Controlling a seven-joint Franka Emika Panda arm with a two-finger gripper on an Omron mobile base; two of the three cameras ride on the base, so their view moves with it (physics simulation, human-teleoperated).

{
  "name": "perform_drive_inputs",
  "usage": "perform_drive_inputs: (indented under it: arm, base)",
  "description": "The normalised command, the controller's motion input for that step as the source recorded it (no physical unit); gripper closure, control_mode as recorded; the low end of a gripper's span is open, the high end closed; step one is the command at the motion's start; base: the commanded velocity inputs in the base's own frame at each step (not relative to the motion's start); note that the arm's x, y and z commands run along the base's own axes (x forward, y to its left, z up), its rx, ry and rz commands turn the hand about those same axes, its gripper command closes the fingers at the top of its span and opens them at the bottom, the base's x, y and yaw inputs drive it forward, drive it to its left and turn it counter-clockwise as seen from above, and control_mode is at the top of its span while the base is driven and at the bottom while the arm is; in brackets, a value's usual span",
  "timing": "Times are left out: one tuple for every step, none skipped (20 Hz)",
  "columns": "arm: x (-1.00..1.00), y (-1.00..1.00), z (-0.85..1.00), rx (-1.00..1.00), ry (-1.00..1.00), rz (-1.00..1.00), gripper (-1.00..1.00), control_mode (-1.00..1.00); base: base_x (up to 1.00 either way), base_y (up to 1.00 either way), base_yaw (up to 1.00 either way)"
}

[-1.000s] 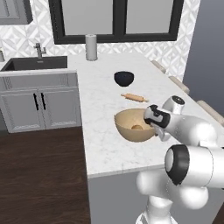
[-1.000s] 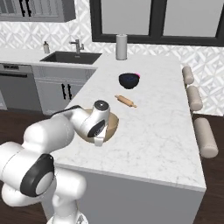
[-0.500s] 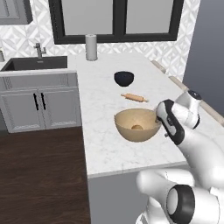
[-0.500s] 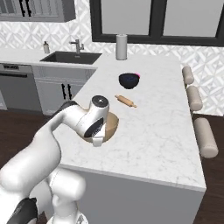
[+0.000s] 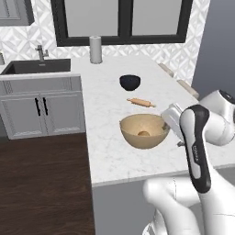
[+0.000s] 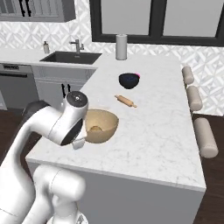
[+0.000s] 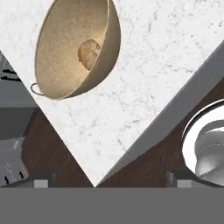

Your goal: Open the cabinet, pick up the bread from the cabinet and place it in the basket. Then move the basket to the dining counter.

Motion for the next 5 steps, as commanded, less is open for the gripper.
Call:
perform_drive_inputs:
  arm:
    - [-0.88, 0.76, 0.96, 0.00, -0.14, 0.36, -1.00, -1.00]
    - [-0.87, 0.72, 0.93, 0.00, -0.15, 0.36, -1.00, -1.00]
    - [-0.81, 0.52, 1.00, 0.00, -0.17, 0.39, -1.00, -1.00]
    - [-0.76, 0.21, 1.00, 0.00, -0.21, 0.44, -1.00, -1.00]
    - [-0.65, 0.03, 0.94, 0.02, -0.18, 0.47, -1.00, -1.00]
  base:
    - [0.00, 0.00, 0.00]
    - [0.00, 0.00, 0.00]
    - [0.00, 0.00, 0.00]
    - [0.00, 0.00, 0.00]
    - [0.00, 0.00, 0.00]
